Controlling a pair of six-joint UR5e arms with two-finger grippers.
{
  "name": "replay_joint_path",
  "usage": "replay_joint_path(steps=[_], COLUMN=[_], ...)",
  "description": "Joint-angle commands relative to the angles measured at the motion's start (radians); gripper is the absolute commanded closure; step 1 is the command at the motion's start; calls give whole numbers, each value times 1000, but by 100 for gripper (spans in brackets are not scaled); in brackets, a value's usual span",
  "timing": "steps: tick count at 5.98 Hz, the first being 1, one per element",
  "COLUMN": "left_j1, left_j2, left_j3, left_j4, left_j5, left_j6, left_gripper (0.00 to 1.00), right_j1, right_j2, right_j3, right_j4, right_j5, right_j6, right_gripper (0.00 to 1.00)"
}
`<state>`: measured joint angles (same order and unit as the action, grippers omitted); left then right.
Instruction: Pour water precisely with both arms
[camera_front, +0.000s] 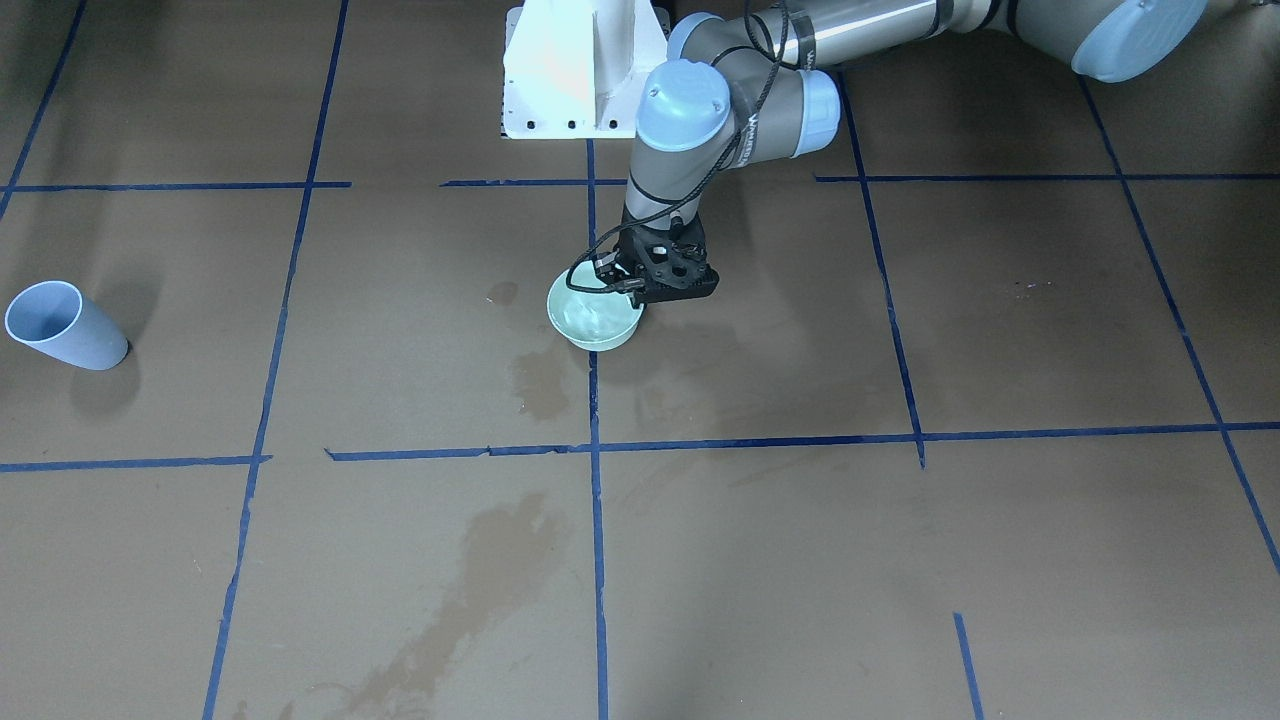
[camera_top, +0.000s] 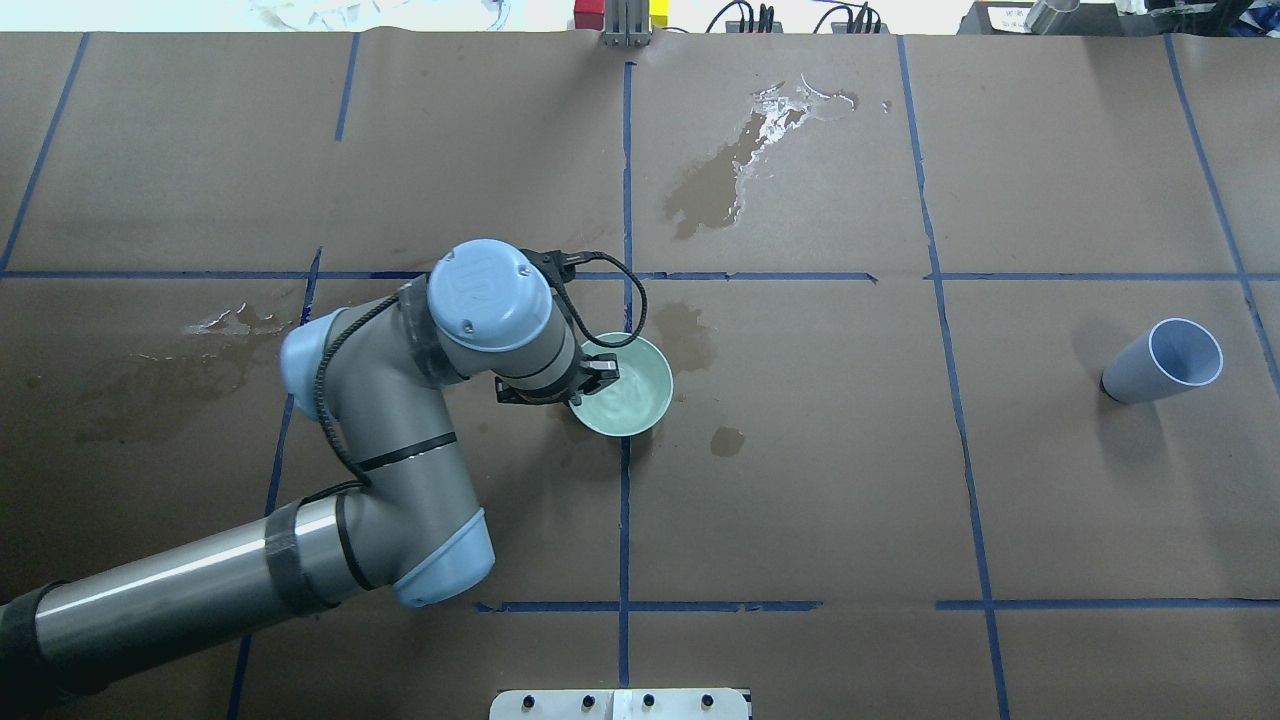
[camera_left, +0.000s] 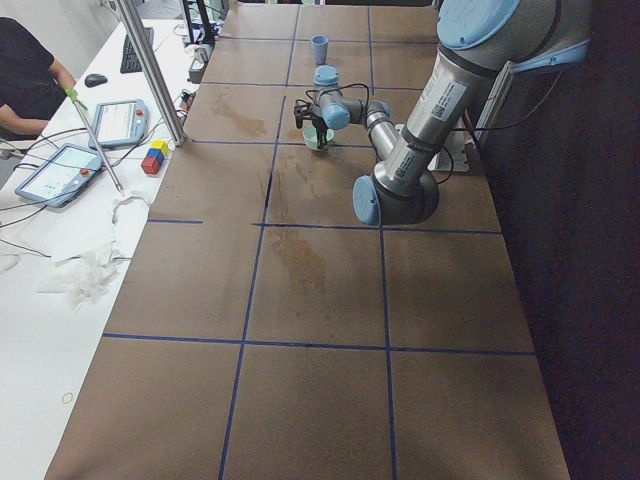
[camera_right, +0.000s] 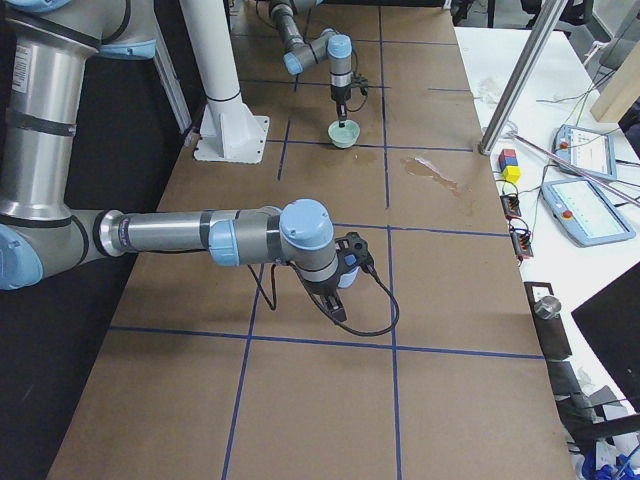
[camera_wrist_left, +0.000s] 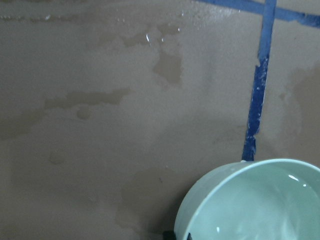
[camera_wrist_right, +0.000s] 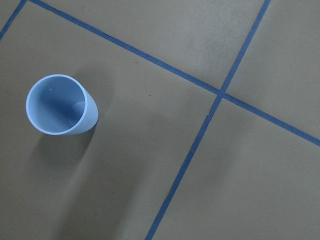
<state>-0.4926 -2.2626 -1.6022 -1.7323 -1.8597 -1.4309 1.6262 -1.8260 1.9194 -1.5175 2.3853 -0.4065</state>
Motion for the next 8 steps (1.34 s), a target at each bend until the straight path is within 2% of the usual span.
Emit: replay_joint_path(steps=[1, 2, 3, 4, 6, 8], left_j1=[-23, -55, -111, -136, -203, -265], left_j2=[79, 98, 132, 180, 245, 372], left_j3=[-96, -108, -113, -113, -113, -113], left_j4=[-4, -6, -27, -100, -165, -281], left_j5=[-4, -63, -178, -215, -323, -341], left_j6=[1, 1, 15, 27, 52, 124], left_gripper=[100, 100, 100, 100, 100, 100], right_j1=[3, 3, 6, 6, 8, 6], right_j2=[1, 1, 1, 1, 2, 2], right_j3=[1, 1, 3, 3, 3, 3], right_j4=[2, 2, 2, 2, 2, 5], right_j5=[0, 0, -1, -2, -3, -5], right_j6=[0, 0, 0, 0, 0, -2], right_gripper=[0, 0, 0, 0, 0, 0])
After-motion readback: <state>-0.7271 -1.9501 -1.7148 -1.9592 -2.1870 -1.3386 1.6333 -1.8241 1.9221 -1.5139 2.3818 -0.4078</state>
